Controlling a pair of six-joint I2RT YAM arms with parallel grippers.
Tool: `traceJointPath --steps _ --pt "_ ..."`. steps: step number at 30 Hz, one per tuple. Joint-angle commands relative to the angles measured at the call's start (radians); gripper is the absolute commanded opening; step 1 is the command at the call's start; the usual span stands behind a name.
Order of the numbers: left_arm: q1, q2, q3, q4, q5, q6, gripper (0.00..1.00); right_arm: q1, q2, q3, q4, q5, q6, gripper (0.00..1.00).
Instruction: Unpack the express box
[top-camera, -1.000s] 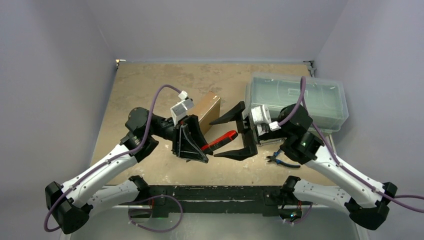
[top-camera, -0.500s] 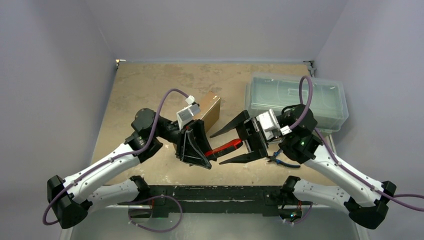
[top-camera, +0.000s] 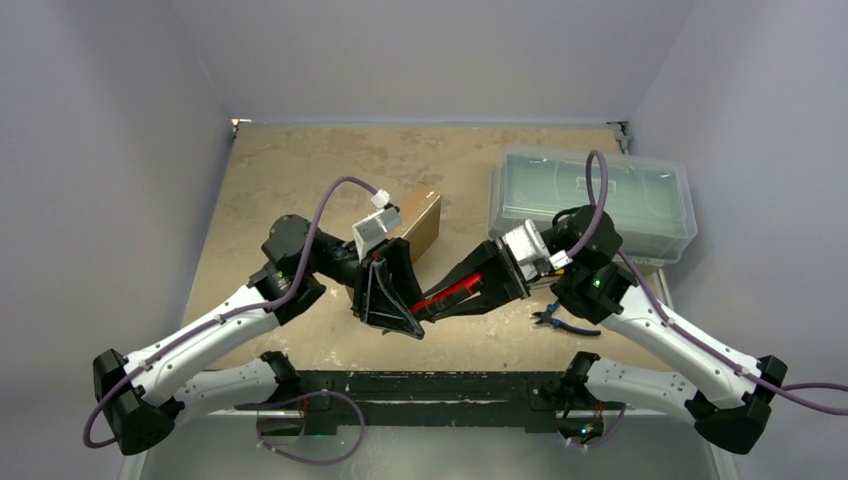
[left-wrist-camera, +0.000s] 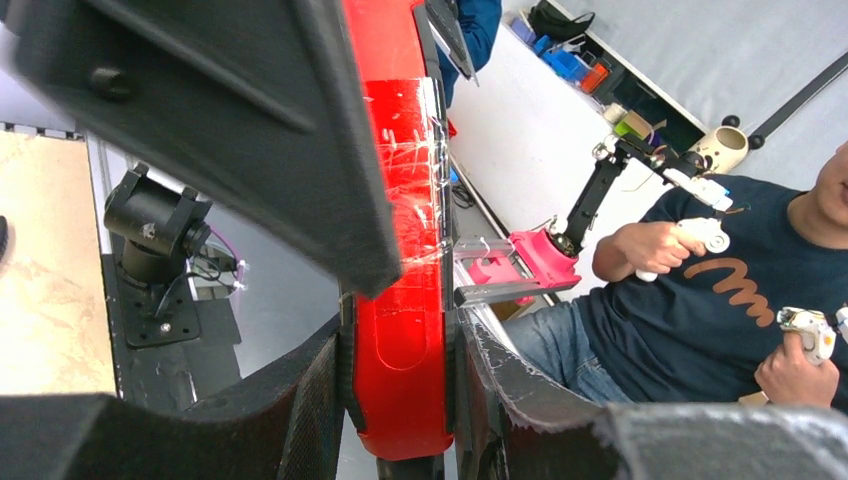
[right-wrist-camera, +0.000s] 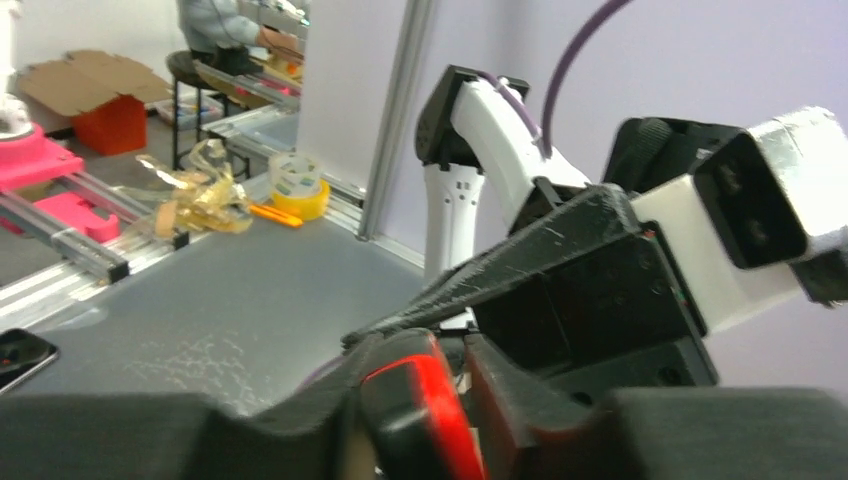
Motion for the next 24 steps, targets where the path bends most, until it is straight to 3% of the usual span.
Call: traceJointPath --steps 1,2,3,6,8,13,15,17,19,24 --pt "-0.005 0.006 0.061 -0.013 -0.010 0.055 0.00 -0.002 0.009 0.006 0.065 -0.052 0.037 0.18" --pt "-0.005 0.009 0.071 -0.045 -0.023 0.076 0.00 -0.002 0.003 -0.003 0.085 -0.039 0.055 0.03" --pt "-0.005 0.013 0.094 -0.136 -0.049 0.124 0.01 -0.002 -0.009 -0.016 0.100 -0.009 0.077 0.00" --pt "0.001 0.048 0.264 -0.612 -0.220 0.411 0.49 -0.002 -0.075 -0.088 0.152 0.182 0.167 0.00" --pt "0.023 0.058 0.345 -0.819 -0.329 0.561 0.63 -0.003 -0.134 -0.137 0.124 0.362 0.198 0.00" --pt "0.237 0.052 0.470 -1.077 -0.555 0.650 0.73 -0.005 -0.234 -0.152 -0.137 0.850 0.217 0.00" --pt "0.292 0.076 0.524 -1.165 -0.784 0.631 0.74 -0.005 -0.252 -0.134 -0.252 1.038 0.238 0.00" --pt "0.296 0.107 0.556 -1.247 -1.083 0.591 0.74 -0.005 -0.250 -0.116 -0.354 1.155 0.252 0.00" --pt "0.296 0.128 0.550 -1.270 -1.272 0.571 0.73 -0.004 -0.236 -0.105 -0.426 1.248 0.270 0.00" --pt "0.302 0.212 0.564 -1.244 -1.458 0.498 0.75 0.015 -0.126 -0.010 -0.611 1.371 0.379 0.00"
